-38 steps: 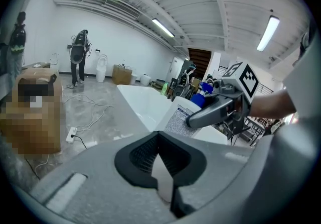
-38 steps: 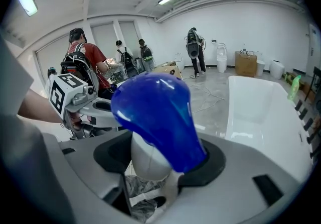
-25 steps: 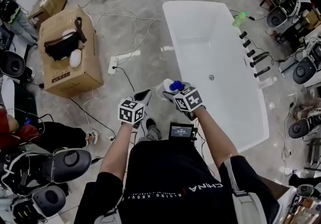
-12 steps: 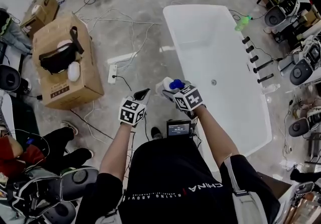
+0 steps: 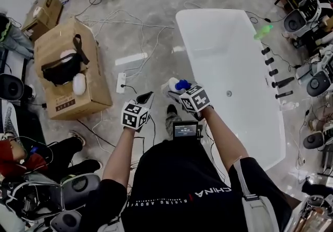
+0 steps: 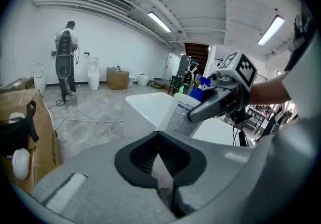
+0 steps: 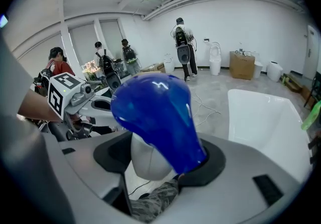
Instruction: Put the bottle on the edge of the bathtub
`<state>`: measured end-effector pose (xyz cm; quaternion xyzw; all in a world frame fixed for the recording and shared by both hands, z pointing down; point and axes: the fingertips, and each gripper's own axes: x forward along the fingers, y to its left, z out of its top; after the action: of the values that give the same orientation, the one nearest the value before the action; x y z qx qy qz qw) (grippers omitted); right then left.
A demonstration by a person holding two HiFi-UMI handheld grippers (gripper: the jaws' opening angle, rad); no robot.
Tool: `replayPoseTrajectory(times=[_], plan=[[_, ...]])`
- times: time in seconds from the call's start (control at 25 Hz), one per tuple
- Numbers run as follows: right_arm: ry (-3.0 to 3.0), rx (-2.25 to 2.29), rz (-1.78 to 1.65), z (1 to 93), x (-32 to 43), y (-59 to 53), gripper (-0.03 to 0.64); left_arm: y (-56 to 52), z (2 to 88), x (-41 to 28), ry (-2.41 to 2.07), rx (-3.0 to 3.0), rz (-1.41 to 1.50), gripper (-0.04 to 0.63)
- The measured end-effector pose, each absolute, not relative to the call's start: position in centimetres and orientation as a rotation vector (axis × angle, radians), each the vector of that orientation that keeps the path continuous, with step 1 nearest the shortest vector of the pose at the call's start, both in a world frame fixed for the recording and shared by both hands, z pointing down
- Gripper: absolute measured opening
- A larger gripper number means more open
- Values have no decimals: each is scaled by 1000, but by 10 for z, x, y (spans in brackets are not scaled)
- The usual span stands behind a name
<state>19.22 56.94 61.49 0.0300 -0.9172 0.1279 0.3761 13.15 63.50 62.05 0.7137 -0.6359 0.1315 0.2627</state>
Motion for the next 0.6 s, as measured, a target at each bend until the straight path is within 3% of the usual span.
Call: replayPoseTrajectory(times=[0.6], plan=[[-2365,32,325,601,66,390,275,446,596,4,-1754,1936,364,9]])
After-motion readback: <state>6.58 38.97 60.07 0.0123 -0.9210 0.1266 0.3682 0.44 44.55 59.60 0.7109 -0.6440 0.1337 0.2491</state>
